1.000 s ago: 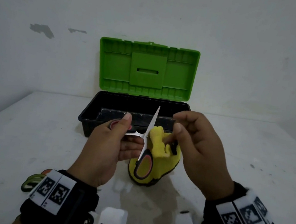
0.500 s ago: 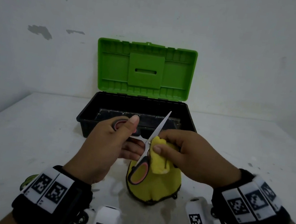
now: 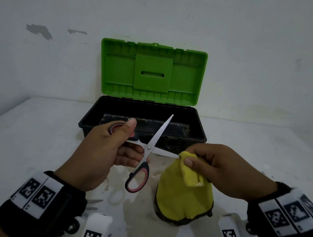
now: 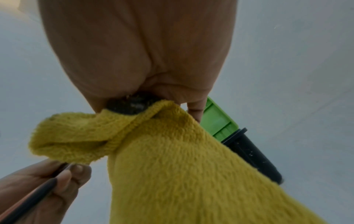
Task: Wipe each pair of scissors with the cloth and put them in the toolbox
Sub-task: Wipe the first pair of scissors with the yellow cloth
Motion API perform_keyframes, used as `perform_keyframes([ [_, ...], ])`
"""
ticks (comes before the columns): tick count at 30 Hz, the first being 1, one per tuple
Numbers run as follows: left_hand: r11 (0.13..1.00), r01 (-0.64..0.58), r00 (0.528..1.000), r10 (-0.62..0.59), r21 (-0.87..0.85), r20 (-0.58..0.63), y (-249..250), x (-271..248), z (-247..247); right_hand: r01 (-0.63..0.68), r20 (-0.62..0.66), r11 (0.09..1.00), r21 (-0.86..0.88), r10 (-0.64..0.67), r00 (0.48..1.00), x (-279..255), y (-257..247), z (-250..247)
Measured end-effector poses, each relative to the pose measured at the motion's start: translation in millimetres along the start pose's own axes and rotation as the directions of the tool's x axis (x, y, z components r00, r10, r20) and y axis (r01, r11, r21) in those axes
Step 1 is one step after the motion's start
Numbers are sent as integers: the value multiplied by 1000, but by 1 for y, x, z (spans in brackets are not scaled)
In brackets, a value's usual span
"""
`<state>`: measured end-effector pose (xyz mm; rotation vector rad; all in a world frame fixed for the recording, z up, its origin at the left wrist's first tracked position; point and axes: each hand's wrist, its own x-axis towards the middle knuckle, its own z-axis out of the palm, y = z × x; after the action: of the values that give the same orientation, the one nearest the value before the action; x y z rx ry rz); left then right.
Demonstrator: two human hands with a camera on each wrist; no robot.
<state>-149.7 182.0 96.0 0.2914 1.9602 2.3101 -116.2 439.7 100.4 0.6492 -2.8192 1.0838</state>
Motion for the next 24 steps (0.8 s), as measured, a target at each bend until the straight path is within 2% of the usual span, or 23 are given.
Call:
perform_keyframes([
  [2, 1000, 18, 1000, -18, 9, -16, 4, 3, -9, -42, -13, 999, -9, 41, 999, -4, 9, -6],
  [5, 993, 60, 998, -62, 101, 16, 14, 6, -25, -126, -110, 992, 25, 128, 986, -5, 25, -18],
  [7, 981, 96, 991, -111, 170, 80, 19, 5, -31, -155, -164, 985, 78, 166, 973, -1, 32, -24],
  [10, 956, 127, 957, -188, 265, 219, 23, 3, -27, -110, -173, 952, 284, 164, 971, 12, 26, -23],
  [13, 933, 123, 927, -230, 339, 296, 23, 4, -16, -87, -105, 890, 447, 149, 983, 28, 13, -15],
  [18, 913, 117, 904, -261, 392, 338, 18, 13, -6, -102, 101, 880, 464, 61, 993, 46, -13, 0],
  [21, 902, 118, 908, -268, 416, 323, 17, 20, -6, -70, 220, 924, 376, -16, 975, 51, -27, 4],
  [24, 895, 104, 924, -248, 433, 291, 15, 24, -8, -56, 269, 974, 218, -4, 963, 56, -30, 4],
])
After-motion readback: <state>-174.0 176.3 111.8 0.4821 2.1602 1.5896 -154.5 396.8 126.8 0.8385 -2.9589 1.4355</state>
